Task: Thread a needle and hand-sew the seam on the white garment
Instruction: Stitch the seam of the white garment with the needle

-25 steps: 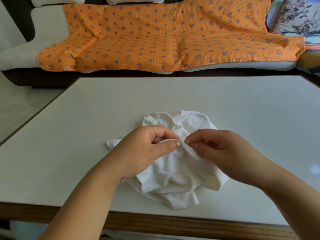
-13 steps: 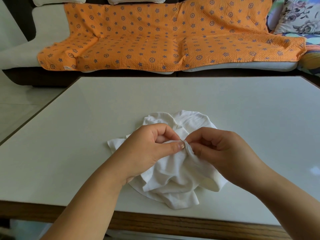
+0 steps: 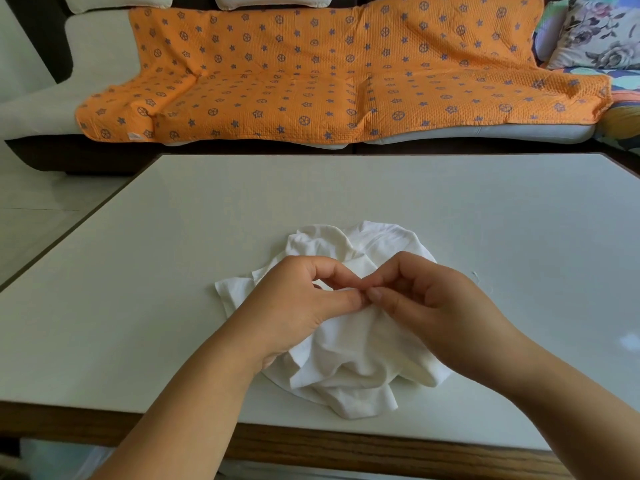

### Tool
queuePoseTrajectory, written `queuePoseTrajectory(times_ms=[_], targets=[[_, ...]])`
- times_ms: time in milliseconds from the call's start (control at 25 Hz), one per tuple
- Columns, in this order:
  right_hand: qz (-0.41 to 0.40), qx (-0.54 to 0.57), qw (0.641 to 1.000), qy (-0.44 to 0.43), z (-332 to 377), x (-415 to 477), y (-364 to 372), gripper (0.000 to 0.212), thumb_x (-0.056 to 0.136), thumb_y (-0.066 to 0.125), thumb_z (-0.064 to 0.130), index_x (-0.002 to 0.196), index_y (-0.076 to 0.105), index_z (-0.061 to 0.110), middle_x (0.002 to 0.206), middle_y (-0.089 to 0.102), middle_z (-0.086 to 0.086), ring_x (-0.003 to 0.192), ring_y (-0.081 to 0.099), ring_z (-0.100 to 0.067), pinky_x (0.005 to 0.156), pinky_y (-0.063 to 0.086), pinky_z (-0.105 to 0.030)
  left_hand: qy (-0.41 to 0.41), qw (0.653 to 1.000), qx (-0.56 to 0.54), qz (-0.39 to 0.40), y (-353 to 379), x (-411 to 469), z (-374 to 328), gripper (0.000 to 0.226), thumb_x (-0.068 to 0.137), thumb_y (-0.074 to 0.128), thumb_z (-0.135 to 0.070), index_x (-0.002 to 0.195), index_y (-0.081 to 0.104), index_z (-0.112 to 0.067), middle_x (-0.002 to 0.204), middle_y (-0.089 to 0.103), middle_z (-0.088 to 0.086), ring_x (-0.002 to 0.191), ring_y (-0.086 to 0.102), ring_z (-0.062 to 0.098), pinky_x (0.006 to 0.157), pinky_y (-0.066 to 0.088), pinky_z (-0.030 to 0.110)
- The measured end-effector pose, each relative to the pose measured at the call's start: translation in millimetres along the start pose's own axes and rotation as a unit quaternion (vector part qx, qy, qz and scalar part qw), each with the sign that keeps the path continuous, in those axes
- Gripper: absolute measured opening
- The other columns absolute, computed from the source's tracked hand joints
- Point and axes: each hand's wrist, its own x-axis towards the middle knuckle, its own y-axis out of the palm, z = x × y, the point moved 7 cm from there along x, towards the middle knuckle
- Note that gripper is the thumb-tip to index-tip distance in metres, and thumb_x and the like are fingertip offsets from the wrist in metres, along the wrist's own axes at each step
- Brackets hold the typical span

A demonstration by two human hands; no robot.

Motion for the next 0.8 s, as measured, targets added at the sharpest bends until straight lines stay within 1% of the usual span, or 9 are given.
queuePoseTrajectory(times_ms=[80,160,200,280,360,480,560,640,800], targets=[[-0.041,0.002,0.999,0.007,-1.9,3.4,-5.1,0.011,0.092,0.062,0.018,0.085,0.069,0.024,0.083,0.074,0.015,0.078,0.066,0.003,0.069,0.048,-0.011,-0.002,1.0,0.001,0.002,-0.3,1.0,1.5,0.005,0.079,0.079,-0.031,0.083,0.077,-0.028,0.073,0.071,-0.015,0.08,0.068,0.003,0.078,0.049,0.02],[-0.113,0.045,0.993,0.007,-4.7,7.5,-19.4,0.012,0.095,0.058,0.015,0.085,0.065,0.017,0.087,0.075,0.009,0.084,0.07,-0.004,0.072,0.054,-0.02,-0.005,1.0,-0.01,0.002,-1.4,1.5,2.0,0.004,0.08,0.078,-0.027,0.083,0.076,-0.025,0.078,0.073,-0.013,0.081,0.068,0.0,0.078,0.047,0.015],[-0.143,0.085,0.986,0.01,-7.2,9.5,-28.0,0.013,0.097,0.055,0.014,0.086,0.061,0.012,0.088,0.076,0.003,0.083,0.071,-0.011,0.069,0.056,-0.026,-0.011,1.0,-0.023,0.006,-1.4,1.1,2.0,0.003,0.082,0.077,-0.024,0.084,0.076,-0.023,0.08,0.075,-0.012,0.082,0.068,-0.002,0.078,0.047,0.013],[-0.156,0.193,0.968,0.034,-11.1,13.1,-38.6,0.014,0.101,0.048,0.013,0.09,0.054,0.007,0.091,0.076,-0.008,0.074,0.071,-0.02,0.058,0.052,-0.028,-0.023,0.998,-0.05,0.016,-2.3,-0.4,2.5,0.005,0.084,0.075,-0.02,0.088,0.077,-0.022,0.085,0.076,-0.012,0.085,0.07,-0.002,0.083,0.049,0.015],[-0.139,0.338,0.928,0.076,-15.4,15.9,-41.2,0.013,0.102,0.043,0.011,0.094,0.051,0.007,0.088,0.075,-0.014,0.059,0.064,-0.02,0.048,0.047,-0.023,-0.035,0.997,-0.056,0.032,-2.4,-1.0,3.3,0.009,0.085,0.073,-0.021,0.091,0.079,-0.024,0.093,0.077,-0.012,0.094,0.069,0.0,0.096,0.048,0.023],[-0.129,0.481,0.858,0.128,-21.2,18.2,-45.8,0.012,0.101,0.045,0.014,0.093,0.053,0.012,0.071,0.068,-0.007,0.051,0.061,-0.012,0.04,0.045,-0.017,-0.042,0.997,-0.048,0.042,-3.2,-1.7,4.5,0.011,0.086,0.071,-0.023,0.092,0.08,-0.027,0.098,0.076,-0.015,0.103,0.066,-0.002,0.108,0.042,0.029],[-0.134,0.534,0.823,0.142,-22.8,19.2,-49.8,0.015,0.1,0.046,0.015,0.088,0.054,0.014,0.064,0.064,-0.002,0.053,0.065,-0.01,0.042,0.048,-0.015,-0.045,0.997,-0.048,0.04,-4.7,-1.6,5.7,0.011,0.085,0.072,-0.023,0.091,0.08,-0.027,0.098,0.076,-0.015,0.105,0.065,-0.003,0.11,0.039,0.029],[-0.148,0.569,0.797,0.142,-22.2,18.7,-54.6,0.018,0.1,0.044,0.012,0.085,0.054,0.012,0.066,0.069,-0.004,0.062,0.072,-0.013,0.05,0.054,-0.017,-0.048,0.996,-0.056,0.047,-4.4,-2.2,5.7,0.01,0.083,0.073,-0.022,0.09,0.08,-0.024,0.097,0.076,-0.013,0.102,0.066,-0.004,0.109,0.039,0.027],[-0.165,0.604,0.767,0.137,-21.5,19.0,-58.6,0.021,0.101,0.041,0.007,0.083,0.053,0.007,0.077,0.073,-0.011,0.073,0.075,-0.019,0.058,0.058,-0.023,-0.05,0.996,-0.052,0.056,-2.5,-2.9,4.4,0.01,0.08,0.076,-0.02,0.089,0.08,-0.02,0.095,0.077,-0.01,0.098,0.067,-0.005,0.105,0.04,0.023]])
